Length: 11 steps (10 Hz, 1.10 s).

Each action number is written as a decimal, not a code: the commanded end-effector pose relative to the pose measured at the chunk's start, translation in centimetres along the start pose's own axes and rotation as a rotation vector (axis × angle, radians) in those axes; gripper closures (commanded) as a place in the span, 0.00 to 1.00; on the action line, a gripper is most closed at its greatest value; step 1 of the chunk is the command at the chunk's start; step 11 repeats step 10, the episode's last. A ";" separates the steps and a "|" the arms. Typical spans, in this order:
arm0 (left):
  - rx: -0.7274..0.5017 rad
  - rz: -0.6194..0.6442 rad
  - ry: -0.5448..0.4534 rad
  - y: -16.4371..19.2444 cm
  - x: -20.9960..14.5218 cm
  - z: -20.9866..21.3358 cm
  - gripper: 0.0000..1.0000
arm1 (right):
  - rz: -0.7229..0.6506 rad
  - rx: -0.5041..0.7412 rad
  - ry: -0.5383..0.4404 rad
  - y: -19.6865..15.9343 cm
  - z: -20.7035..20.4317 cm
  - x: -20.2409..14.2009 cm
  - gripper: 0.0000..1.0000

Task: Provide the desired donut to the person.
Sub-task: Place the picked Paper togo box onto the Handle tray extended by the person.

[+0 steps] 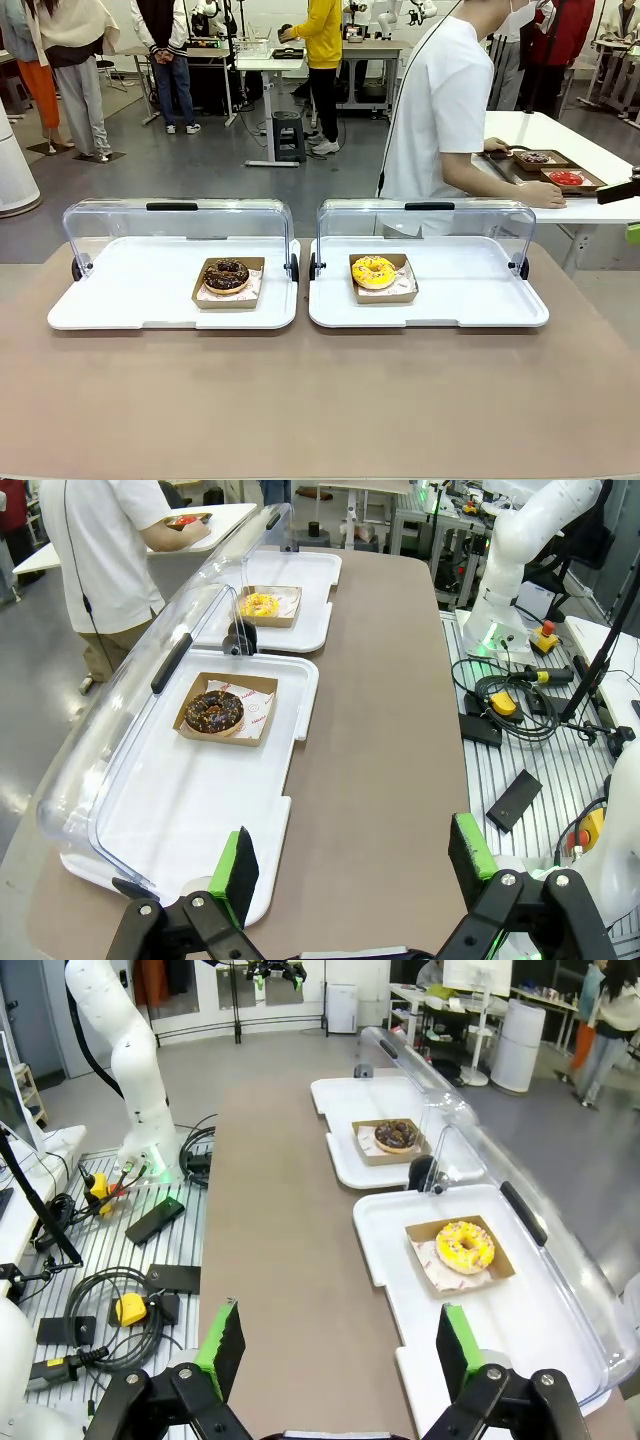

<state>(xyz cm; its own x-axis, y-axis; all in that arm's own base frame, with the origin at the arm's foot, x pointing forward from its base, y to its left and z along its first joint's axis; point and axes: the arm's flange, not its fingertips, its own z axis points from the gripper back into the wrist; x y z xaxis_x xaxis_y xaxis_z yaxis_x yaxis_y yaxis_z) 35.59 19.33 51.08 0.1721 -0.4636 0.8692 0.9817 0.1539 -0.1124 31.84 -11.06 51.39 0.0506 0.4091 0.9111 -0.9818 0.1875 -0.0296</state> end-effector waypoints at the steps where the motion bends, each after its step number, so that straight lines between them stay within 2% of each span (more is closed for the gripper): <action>1: 0.003 -0.012 -0.018 -0.1 0.1 0.1 0.00 | 0.015 0.001 -0.019 -0.2 0.0 -0.1 0.00; 11: 0.003 -0.012 -0.018 -0.1 0.1 0.1 0.00 | 0.015 0.001 -0.019 -0.2 0.0 -0.1 0.00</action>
